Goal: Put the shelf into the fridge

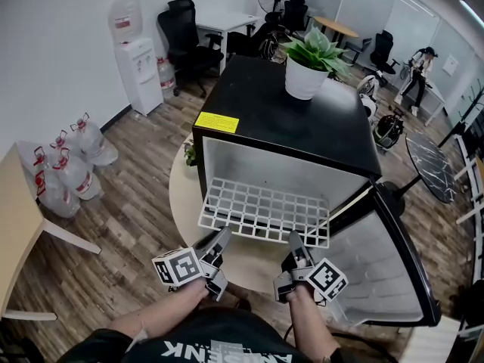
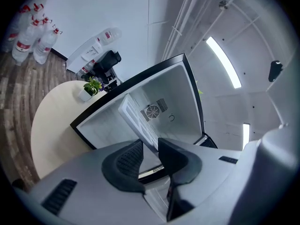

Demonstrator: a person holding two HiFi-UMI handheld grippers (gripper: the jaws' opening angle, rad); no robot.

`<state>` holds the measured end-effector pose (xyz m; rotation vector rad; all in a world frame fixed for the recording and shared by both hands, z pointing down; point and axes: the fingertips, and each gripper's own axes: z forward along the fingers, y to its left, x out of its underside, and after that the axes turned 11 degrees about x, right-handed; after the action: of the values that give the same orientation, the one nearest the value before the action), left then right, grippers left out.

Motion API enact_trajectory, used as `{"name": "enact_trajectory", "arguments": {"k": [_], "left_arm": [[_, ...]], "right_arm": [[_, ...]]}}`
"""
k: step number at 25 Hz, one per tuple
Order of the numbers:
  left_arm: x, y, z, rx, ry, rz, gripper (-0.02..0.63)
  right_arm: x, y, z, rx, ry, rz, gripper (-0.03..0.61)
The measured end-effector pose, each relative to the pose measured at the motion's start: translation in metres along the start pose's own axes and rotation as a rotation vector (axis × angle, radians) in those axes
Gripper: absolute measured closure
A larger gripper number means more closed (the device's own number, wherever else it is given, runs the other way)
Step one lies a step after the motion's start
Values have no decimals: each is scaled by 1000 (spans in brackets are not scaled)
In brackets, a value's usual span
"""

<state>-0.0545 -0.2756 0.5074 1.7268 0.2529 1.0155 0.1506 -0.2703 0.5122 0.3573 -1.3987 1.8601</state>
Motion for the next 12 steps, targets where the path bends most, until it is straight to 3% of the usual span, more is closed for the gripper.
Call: {"name": "enact_trajectory", "arguments": {"k": [2,3,6,7,10,12], "left_arm": [[3,0,-3,-1,-6,-20,517],[3,0,-3,-2,-6,-24,523],[2,3,-2,-9,-4,-26,534],[1,4,-2,-12,-7,-37,537],[-4,7,2,-14,-8,-47,544],[-6,8,3,-11,2,-34,541]], "right_arm": [[-1,0,0,-2,-3,-22,488],[-1,7,0,-42,-4,18,488],[3,49,5,-286,-6,271,488],[4,49,5,-287,-4,271,488],[2,10,5,-51,1,37,488],[3,6,7,-23,7,39,488]]}}
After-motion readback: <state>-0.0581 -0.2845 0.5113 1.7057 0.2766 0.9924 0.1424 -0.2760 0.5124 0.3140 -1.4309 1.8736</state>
